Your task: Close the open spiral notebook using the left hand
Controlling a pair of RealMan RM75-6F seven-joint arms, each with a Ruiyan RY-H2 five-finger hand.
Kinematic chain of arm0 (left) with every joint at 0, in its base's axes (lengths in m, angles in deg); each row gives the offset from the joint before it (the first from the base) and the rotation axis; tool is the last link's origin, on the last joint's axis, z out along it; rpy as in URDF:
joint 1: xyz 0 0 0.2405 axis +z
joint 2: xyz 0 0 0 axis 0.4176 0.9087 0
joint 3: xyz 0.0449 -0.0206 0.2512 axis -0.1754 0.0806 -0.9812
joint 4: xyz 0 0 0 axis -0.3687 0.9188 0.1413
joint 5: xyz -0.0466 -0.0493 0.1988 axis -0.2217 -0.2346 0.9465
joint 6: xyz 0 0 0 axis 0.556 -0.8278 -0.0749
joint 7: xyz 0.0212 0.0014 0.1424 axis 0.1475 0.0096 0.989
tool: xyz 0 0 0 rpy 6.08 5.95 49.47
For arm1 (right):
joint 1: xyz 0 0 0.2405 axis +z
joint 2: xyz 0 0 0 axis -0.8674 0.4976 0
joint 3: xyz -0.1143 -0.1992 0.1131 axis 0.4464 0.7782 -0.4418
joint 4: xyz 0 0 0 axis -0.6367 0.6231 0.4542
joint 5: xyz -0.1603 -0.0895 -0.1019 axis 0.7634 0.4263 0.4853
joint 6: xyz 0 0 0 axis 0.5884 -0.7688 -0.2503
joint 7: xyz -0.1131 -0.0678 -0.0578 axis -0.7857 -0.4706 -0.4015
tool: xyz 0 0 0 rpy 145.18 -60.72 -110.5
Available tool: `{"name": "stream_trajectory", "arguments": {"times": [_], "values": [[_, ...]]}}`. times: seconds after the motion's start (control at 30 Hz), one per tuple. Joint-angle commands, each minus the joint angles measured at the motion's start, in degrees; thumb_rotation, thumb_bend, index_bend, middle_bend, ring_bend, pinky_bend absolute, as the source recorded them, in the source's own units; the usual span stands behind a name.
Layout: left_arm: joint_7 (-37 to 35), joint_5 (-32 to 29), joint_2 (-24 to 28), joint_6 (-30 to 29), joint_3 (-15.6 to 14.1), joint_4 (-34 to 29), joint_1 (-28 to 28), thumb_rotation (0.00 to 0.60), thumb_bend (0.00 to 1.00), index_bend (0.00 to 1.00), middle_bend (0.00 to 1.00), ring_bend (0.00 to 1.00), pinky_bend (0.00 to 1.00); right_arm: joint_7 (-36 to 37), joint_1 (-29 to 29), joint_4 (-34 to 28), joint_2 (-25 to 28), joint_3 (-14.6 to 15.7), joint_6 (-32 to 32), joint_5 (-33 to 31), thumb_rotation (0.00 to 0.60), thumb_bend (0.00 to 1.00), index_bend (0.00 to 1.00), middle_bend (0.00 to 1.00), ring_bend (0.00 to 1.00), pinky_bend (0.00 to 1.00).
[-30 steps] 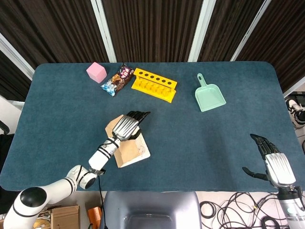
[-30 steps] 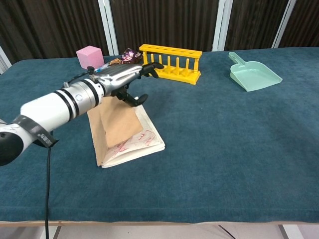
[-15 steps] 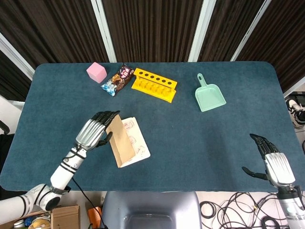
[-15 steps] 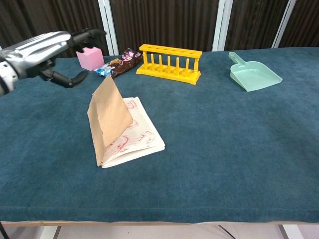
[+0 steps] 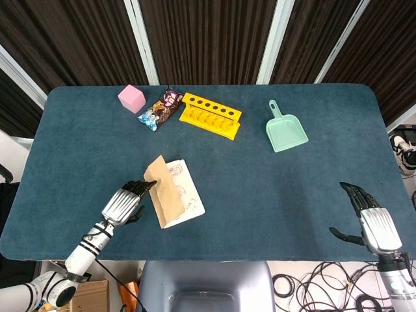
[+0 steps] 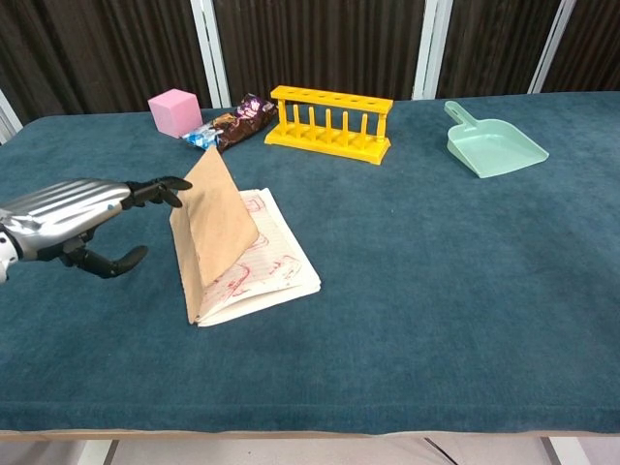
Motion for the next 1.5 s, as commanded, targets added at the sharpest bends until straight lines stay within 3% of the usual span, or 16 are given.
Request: {"name": "stream_trajectory", "arguments": {"times": [0.03, 0.4, 0.67, 1.17, 1.3, 1.5], "values": [[-0.5, 0.2, -1.3, 3.1, -0.6, 0.6, -0.7, 0.6, 0.55, 0.08, 0.18, 0.14, 0.19, 0.0, 0.0, 0.0, 0.0, 0.0, 0.0, 0.0, 0.6, 0.0, 0.05, 0.11, 0.09, 0.23], [1.2, 2.1, -5.4, 5.7, 1.6, 1.8, -3.7, 0.6, 0.55, 0.08, 0.18, 0.12, 0.19, 0.5, -0.2, 0.4, 0.0, 0.0, -0.2, -0.3, 0.6, 0.0, 0.05, 0.11, 0.09, 0.23], [3.8, -0.7, -6.3, 10.7, 2.7, 2.0, -5.8, 0.6, 0.55, 0.08, 0.18, 0.12, 0.18, 1.5, -0.6, 1.3, -0.3, 0.2, -0.5, -0.4, 0.6, 0.0, 0.05, 0.1, 0.09, 0.23], [-2.7, -2.0, -8.5, 15.9, 3.8, 5.7, -8.3, 0.6, 0.56, 0.08, 0.19, 0.15, 0.18, 1.9, -0.8, 1.7, -0.4, 0.2, -0.9, -0.2, 0.6, 0.0, 0.05, 0.1, 0.09, 0.23], [-3.8, -1.3, -7.7, 14.6, 3.8, 5.1, -7.9, 0.6, 0.56, 0.07, 0.18, 0.15, 0.18, 1.8, -0.9, 1.6, -0.3, 0.2, -1.0, -0.2, 0.6, 0.0, 0.05, 0.1, 0.09, 0.23], [-4.1, 2.6, -2.4, 4.3, 3.9, -0.6, -4.2, 0.6, 0.55, 0.07, 0.18, 0.15, 0.17, 1.8, -1.0, 1.6, -0.2, 0.1, -1.1, -0.3, 0.6, 0.0, 0.05, 0.1, 0.09, 0.23]]}}
